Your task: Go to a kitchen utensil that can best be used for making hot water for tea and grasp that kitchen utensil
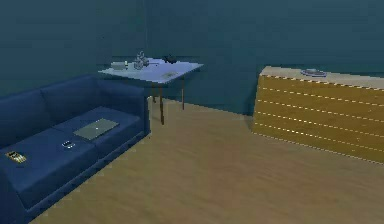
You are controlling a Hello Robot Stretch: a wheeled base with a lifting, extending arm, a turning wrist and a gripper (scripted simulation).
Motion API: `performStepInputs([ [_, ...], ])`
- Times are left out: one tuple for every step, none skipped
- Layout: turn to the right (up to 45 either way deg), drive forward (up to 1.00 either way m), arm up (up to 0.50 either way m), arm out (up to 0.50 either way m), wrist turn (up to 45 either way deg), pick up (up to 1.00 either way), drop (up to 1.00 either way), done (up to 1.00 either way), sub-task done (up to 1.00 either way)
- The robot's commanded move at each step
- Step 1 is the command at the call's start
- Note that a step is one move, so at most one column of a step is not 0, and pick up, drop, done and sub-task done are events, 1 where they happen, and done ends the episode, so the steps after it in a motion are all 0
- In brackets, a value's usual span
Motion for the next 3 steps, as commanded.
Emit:
performStepInputs([
  [0.0,0.3,0.0,0.0,0.0,0.0,0.0,0.0,0.0],
  [-45.0,0.0,0.0,0.0,0.0,0.0,0.0,0.0,0.0],
  [-27.0,0.0,0.0,0.0,0.0,0.0,0.0,0.0,0.0],
])
